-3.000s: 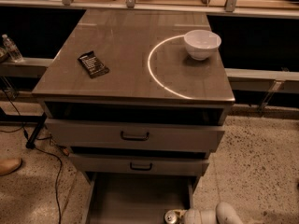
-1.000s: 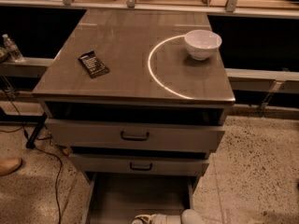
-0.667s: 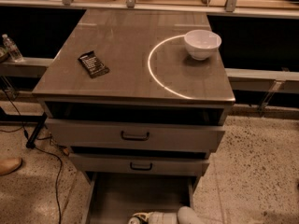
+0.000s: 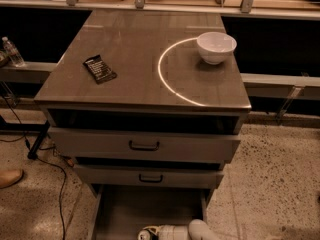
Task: Place green can into bottom drawer
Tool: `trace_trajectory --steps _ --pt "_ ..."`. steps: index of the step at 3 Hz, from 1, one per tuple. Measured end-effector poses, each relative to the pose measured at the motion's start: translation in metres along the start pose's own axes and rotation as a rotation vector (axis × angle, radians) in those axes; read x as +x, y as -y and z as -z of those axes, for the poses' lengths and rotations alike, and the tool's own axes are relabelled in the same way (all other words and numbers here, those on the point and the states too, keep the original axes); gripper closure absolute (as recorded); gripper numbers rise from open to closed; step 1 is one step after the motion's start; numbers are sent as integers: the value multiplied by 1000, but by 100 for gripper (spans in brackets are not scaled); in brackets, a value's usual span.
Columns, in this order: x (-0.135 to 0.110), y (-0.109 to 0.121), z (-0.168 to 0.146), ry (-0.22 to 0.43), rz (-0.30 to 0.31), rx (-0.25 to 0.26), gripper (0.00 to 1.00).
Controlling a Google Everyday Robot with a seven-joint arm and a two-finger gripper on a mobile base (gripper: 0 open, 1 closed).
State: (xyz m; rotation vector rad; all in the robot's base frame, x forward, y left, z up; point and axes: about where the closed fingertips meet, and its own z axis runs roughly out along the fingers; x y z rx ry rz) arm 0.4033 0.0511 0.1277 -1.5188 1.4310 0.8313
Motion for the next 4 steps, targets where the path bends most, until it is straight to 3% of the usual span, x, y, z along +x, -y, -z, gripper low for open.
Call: trace_trajectory --steps 2,3,4 --pt "4 8 13 -7 -19 25 6" --pt "0 24 37 -6 -40 57 0" --pt "-13 41 63 -13 -35 75 0"
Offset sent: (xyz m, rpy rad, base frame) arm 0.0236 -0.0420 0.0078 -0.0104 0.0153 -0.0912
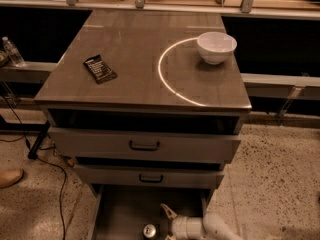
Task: Place green can into bottom drawer
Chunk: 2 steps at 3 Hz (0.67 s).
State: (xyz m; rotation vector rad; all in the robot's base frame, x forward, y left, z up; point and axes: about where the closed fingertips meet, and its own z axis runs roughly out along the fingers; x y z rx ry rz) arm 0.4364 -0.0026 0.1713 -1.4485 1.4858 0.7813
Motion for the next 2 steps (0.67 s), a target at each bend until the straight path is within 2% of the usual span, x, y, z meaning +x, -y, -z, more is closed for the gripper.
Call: trace_trajectory --steps 1,2 --pt "-29 40 65 -27 46 69 0" --pt "-51 84 154 -102 112 156 0"
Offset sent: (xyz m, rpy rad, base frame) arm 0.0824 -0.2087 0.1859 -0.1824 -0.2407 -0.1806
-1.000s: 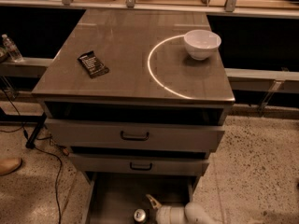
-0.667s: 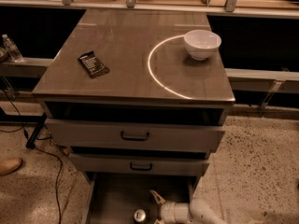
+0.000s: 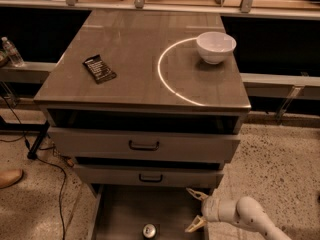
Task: Place green can into bottom drawer
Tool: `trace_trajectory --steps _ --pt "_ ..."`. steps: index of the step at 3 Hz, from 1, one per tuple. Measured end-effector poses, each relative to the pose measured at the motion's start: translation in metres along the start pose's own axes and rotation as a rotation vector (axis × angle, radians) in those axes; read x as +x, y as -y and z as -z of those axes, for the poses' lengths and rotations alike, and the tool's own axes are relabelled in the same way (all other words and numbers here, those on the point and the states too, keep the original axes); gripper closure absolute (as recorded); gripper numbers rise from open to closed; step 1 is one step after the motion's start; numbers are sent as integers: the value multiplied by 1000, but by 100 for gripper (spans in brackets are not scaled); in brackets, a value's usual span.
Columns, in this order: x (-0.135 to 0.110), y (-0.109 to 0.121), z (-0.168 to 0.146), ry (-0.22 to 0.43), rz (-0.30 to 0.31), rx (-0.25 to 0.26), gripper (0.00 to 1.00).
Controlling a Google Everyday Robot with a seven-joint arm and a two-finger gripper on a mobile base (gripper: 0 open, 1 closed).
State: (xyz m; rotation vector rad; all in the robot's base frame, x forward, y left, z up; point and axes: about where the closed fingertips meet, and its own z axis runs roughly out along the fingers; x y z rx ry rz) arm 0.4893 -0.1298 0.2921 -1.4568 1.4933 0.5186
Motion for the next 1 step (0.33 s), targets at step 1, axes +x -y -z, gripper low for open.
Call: trace_trajectory --steps 1 --pt "0 0 0 0 0 0 0"
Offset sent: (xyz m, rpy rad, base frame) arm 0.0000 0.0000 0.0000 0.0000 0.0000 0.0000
